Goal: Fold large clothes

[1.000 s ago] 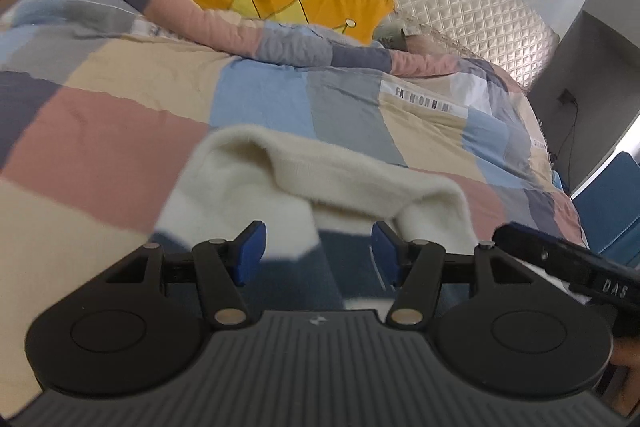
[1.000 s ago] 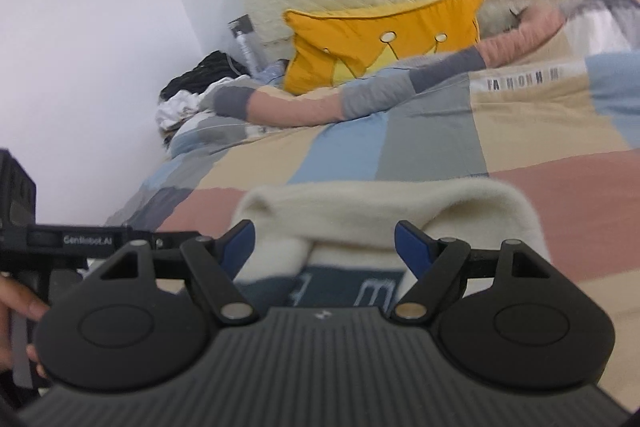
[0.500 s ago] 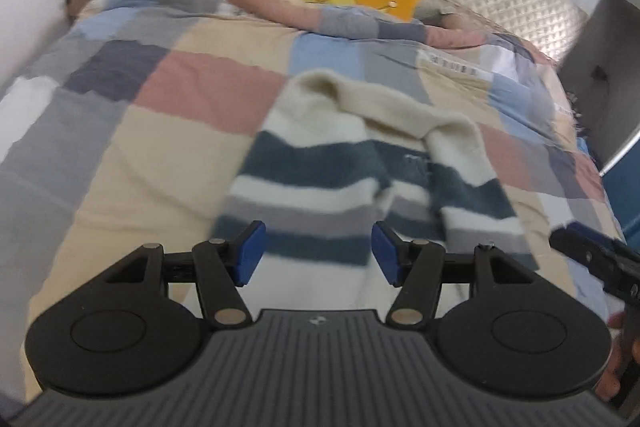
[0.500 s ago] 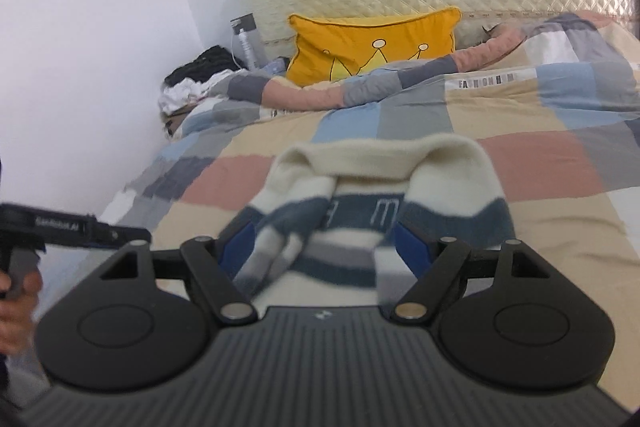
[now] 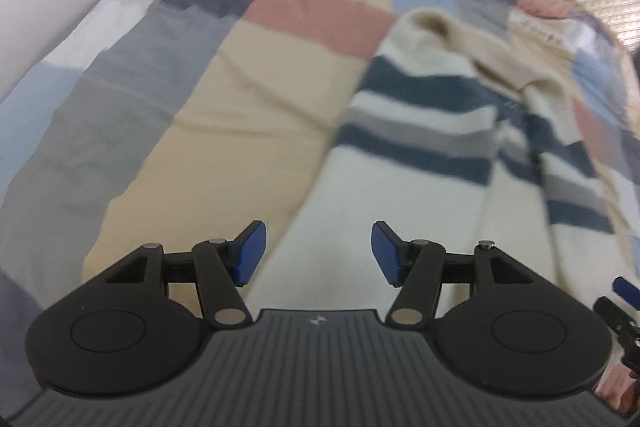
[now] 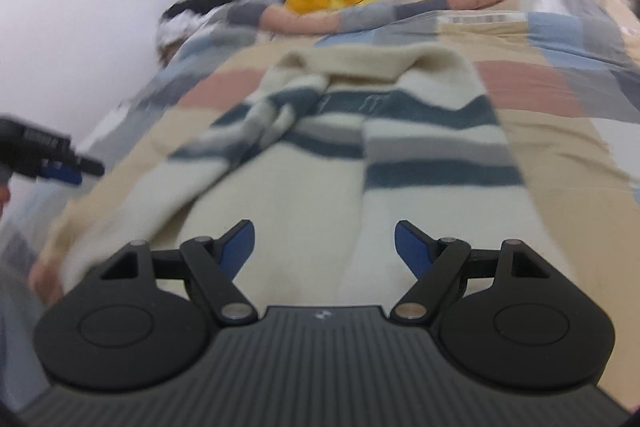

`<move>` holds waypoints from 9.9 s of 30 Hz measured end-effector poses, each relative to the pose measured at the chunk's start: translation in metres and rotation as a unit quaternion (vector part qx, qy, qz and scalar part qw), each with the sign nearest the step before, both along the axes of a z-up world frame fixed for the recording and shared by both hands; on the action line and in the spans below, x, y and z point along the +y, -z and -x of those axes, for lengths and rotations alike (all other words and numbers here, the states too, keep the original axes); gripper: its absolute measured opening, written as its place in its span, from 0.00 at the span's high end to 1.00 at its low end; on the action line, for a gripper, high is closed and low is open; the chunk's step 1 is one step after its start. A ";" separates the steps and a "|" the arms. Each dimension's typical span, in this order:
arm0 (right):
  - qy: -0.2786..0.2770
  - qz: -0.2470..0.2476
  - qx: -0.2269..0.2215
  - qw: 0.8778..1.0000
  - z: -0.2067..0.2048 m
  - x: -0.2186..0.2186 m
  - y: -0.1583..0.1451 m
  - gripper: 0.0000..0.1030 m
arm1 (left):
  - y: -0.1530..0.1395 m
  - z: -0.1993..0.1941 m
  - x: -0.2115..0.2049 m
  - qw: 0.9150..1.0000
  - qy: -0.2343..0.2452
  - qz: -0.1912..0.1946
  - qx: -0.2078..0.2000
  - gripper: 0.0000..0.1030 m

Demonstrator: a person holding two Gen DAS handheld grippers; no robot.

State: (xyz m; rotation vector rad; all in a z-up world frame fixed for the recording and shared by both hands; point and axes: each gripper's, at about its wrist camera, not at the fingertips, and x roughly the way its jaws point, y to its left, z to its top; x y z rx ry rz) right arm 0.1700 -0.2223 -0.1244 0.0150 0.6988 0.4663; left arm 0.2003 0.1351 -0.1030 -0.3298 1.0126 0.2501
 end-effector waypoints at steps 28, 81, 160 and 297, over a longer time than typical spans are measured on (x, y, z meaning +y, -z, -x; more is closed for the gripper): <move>-0.038 0.017 0.021 0.999 -0.016 0.024 0.034 0.24 | 0.059 -0.025 0.033 0.994 -0.073 0.061 0.056 0.36; -0.042 -0.064 0.074 0.994 -0.033 0.036 0.050 0.24 | -0.070 -0.180 0.196 0.959 -0.152 -0.234 -0.041 0.92; 0.225 -0.188 0.090 0.952 -0.044 -0.108 0.067 0.53 | 0.102 -0.060 -0.203 0.980 0.187 0.040 -0.054 0.57; 0.289 -0.222 0.129 0.922 -0.020 -0.118 0.061 0.36 | 0.084 -0.015 -0.062 0.984 -0.111 0.061 -0.125 0.50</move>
